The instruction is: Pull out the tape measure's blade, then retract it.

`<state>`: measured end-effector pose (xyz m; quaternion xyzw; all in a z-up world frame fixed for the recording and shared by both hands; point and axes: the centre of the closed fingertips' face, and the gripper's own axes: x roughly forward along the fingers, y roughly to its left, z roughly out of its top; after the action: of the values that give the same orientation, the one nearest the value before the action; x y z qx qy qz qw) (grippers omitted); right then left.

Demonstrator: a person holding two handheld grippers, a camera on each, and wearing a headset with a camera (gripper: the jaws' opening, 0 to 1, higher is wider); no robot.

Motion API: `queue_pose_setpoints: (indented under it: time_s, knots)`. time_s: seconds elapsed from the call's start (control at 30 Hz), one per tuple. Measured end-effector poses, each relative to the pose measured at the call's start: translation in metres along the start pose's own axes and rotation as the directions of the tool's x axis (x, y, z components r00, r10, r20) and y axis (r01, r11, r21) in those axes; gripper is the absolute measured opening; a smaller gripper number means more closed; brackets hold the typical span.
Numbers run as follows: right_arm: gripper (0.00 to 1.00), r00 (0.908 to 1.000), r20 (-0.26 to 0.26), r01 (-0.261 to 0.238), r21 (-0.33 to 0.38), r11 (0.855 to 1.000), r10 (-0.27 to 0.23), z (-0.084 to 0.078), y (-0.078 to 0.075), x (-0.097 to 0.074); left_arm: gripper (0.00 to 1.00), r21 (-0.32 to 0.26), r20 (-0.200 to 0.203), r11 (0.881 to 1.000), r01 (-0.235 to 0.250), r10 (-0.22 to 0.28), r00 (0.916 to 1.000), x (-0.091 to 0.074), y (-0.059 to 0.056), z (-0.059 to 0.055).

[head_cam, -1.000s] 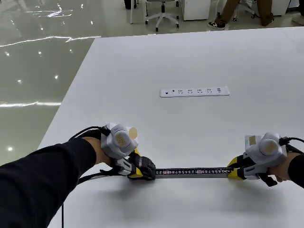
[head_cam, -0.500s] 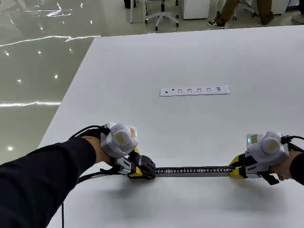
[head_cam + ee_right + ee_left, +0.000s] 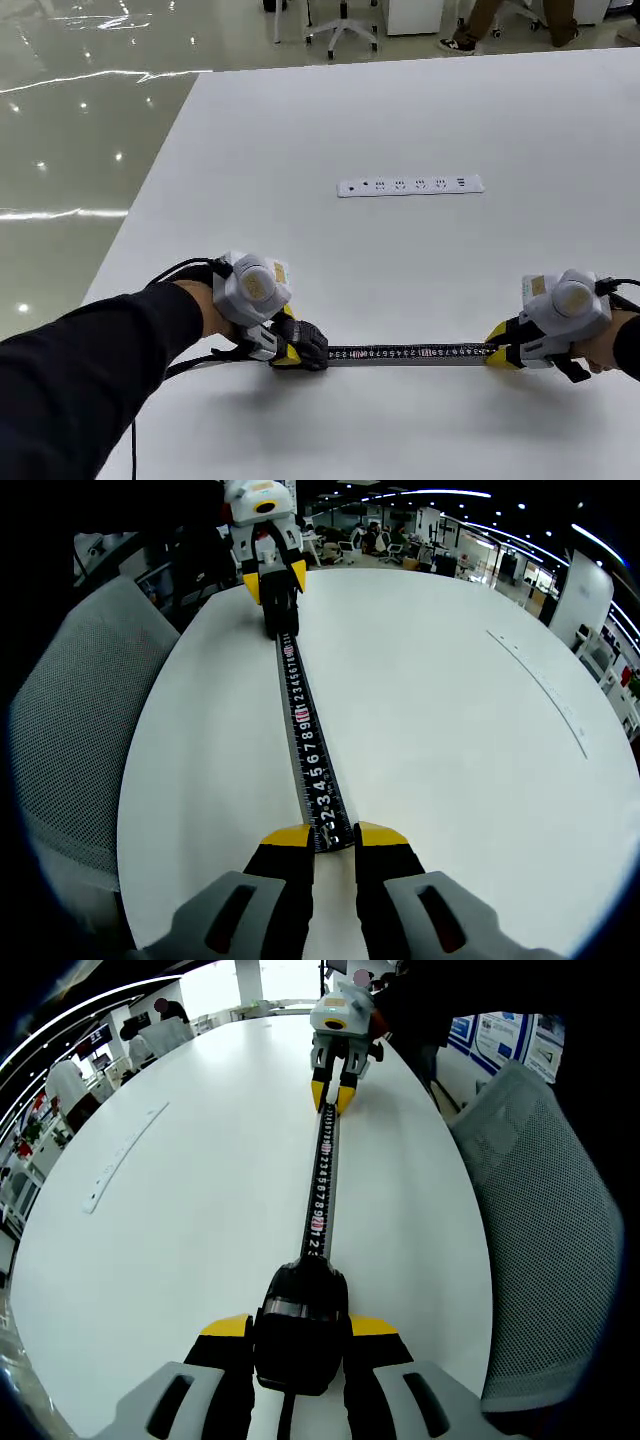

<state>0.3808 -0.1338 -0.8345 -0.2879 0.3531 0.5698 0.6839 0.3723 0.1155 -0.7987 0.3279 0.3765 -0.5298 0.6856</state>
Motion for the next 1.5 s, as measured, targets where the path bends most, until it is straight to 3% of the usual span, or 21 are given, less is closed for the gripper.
queue_pose_setpoints:
  time_s: [0.83,0.9,1.17,1.4,1.5]
  knots:
    - [0.11,1.0000,0.000,0.007,0.021,1.000,-0.007,0.001,0.002,-0.003,0.31,-0.012,0.018,1.000,-0.013,0.013,0.9998,0.001,0.001,0.001]
    - [0.11,0.9999,-0.008,0.007,0.046,0.999,-0.007,0.001,0.001,-0.002,0.31,-0.010,0.014,1.000,-0.025,0.025,0.9996,0.002,0.002,0.001]
    - [0.12,0.9995,-0.030,0.012,0.029,1.000,-0.011,-0.003,-0.002,-0.001,0.31,0.014,0.000,1.000,-0.021,0.021,0.9998,0.001,0.001,0.001]
    - [0.14,0.9970,-0.052,0.059,0.021,0.998,-0.058,-0.007,-0.007,-0.001,0.32,0.012,0.013,0.999,-0.038,0.038,0.9992,0.000,0.002,0.001]
    - [0.15,0.9935,-0.067,0.091,-0.014,0.996,-0.091,-0.007,-0.007,-0.002,0.34,-0.011,0.002,0.998,-0.059,0.059,0.9983,-0.002,0.004,-0.005]
